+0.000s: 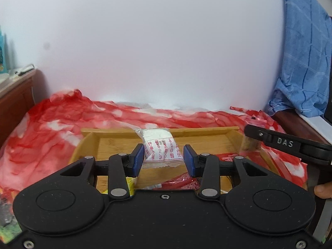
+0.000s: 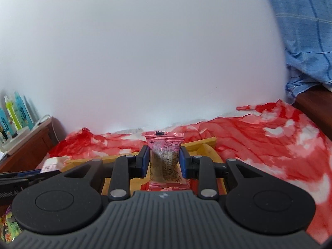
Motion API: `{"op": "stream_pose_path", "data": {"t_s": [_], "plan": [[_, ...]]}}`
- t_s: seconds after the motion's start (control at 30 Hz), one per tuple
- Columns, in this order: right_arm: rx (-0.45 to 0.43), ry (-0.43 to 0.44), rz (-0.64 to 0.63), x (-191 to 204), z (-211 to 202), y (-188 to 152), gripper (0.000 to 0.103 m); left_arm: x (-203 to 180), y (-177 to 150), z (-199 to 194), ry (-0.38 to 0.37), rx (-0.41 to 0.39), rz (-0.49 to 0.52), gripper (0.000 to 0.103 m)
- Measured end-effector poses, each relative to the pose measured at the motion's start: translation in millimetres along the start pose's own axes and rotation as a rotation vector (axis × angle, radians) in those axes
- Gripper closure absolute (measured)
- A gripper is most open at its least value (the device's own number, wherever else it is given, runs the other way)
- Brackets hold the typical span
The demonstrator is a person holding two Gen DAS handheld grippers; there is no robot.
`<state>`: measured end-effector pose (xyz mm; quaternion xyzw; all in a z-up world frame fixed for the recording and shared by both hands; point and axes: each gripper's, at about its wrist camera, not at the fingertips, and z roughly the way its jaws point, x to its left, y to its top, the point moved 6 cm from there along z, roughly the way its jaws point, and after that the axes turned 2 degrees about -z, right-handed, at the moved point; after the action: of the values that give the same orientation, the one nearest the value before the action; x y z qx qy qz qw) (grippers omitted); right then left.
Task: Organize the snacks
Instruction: 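Carry both cakes over the tray and open both grippers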
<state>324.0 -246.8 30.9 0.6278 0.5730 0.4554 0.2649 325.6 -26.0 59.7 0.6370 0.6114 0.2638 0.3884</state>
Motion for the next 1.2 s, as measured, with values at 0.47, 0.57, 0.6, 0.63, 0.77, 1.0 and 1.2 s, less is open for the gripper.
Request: {"op": "stream_pose_path", "data": {"t_s": [0.47,0.57,0.6,0.63,0.77,1.0,1.2], "plan": [[0.187,-0.015,0.069,-17.2,79.6,-3.5,0.069,2.9,-10.4,71.9,-0.007,0.107,-0.054,0.064],[0.204,-0.022,0.040,-13.0,85.7,-4.8,0.069,5.6,-12.9,76.9,0.000,0.123,-0.060,0.064],[0.210,-0.023,0.032,-11.9,87.3,-5.8,0.069,6.7,-14.0,78.9,0.002,0.129,-0.063,0.064],[0.216,-0.025,0.027,-10.9,88.6,-6.8,0.069,7.6,-15.3,80.8,0.002,0.135,-0.065,0.064],[0.247,-0.033,0.019,-10.4,94.1,-14.0,0.063,10.7,-21.0,87.6,0.015,0.164,-0.073,0.064],[0.211,-0.021,0.011,-4.6,75.7,-10.4,0.030,11.1,-22.5,78.0,0.029,0.170,-0.063,0.057],[0.157,-0.013,-0.041,6.2,39.9,-4.8,0.021,3.3,-15.7,50.4,0.023,0.132,-0.032,0.025]]}}
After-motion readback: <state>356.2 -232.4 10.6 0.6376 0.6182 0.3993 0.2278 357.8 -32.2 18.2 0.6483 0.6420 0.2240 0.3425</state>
